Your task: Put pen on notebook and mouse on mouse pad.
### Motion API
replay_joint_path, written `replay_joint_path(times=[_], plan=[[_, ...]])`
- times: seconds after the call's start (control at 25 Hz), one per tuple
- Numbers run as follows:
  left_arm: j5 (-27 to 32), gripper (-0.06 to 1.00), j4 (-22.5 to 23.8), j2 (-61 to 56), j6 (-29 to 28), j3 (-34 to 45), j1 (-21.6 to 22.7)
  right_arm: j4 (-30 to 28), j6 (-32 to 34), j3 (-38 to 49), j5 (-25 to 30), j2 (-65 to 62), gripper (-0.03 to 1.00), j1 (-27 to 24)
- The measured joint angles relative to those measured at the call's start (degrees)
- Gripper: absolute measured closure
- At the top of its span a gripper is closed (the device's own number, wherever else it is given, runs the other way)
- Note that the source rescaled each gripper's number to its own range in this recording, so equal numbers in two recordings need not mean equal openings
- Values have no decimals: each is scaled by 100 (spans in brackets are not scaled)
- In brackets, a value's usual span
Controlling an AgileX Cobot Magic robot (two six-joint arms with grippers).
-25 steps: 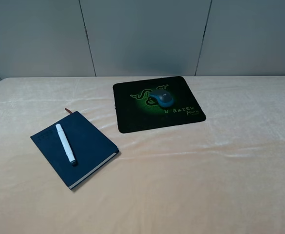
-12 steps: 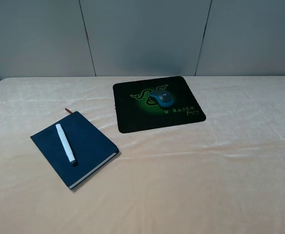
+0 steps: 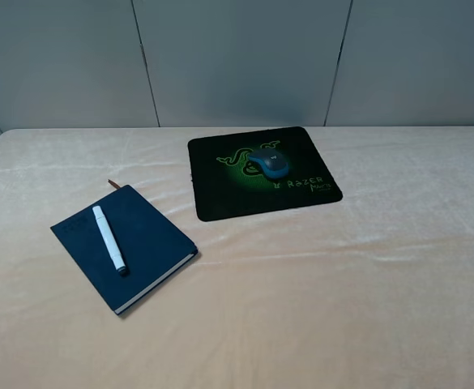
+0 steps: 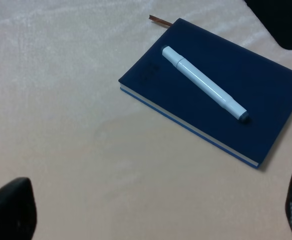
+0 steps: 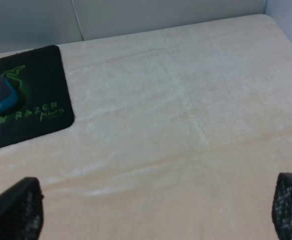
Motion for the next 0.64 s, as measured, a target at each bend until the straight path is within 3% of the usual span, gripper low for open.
replay_joint_path(times=[0.64], plan=[[0,-6,0,0,0,0,0,0,0,0,0,0,-3,0]])
